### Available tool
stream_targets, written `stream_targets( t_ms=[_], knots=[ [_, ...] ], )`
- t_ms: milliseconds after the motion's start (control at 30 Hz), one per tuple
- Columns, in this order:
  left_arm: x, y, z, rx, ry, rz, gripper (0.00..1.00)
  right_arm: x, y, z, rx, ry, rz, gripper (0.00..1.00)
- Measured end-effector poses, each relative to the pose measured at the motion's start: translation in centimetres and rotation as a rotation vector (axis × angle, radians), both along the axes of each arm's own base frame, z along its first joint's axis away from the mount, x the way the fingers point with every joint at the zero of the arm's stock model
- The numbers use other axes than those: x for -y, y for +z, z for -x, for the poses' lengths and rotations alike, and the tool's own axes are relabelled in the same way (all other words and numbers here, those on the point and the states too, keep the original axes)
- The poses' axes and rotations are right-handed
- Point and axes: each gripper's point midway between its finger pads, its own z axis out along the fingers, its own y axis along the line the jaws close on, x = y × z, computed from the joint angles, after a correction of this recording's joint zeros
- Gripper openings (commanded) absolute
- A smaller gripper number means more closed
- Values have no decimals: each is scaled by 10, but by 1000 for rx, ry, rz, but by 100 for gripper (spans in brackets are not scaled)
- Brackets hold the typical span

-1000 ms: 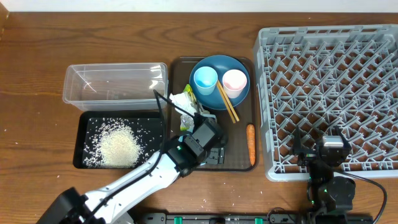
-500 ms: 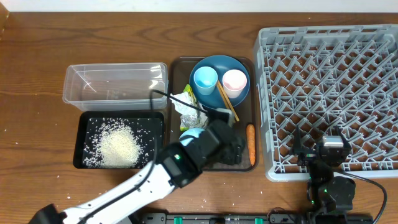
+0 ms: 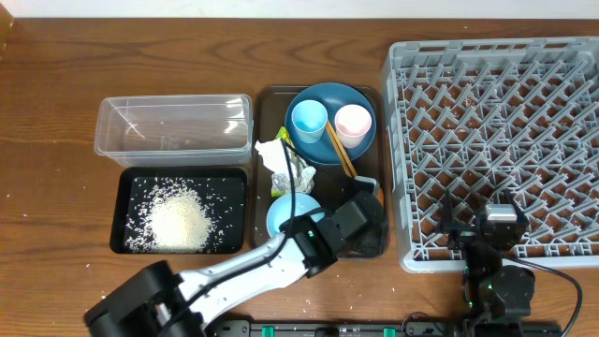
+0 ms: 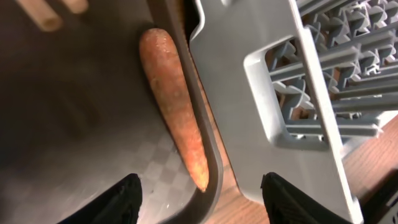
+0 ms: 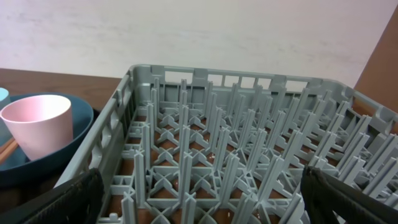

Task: Sort waste into correct bins and load items into the dishwasher rack
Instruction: 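Move the left gripper to the carrot beside the rack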

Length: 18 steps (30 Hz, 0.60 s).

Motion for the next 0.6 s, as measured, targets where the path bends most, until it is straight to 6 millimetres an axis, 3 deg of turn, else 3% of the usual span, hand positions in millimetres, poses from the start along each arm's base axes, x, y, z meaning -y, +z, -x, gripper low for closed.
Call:
stream_targets(
  t_ms=[600],
  knots=[
    [11, -40, -15, 131, 65, -96, 58, 0, 0, 0, 0, 0, 0, 99]
  ],
)
